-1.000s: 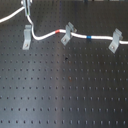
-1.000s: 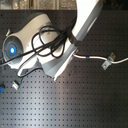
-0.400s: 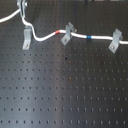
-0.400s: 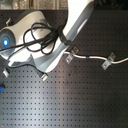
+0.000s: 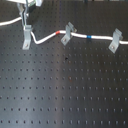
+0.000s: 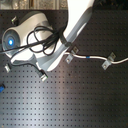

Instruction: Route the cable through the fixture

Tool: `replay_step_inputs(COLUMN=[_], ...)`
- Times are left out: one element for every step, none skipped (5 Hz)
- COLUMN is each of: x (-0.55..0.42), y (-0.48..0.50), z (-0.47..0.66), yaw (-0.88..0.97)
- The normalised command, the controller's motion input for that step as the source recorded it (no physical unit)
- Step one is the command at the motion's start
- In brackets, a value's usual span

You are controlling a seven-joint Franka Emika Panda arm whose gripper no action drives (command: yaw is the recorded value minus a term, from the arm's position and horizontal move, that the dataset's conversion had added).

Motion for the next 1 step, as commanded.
replay_step_inputs(x=[-0.214], y=[0.328], z=[0.07], yaw=[0.12])
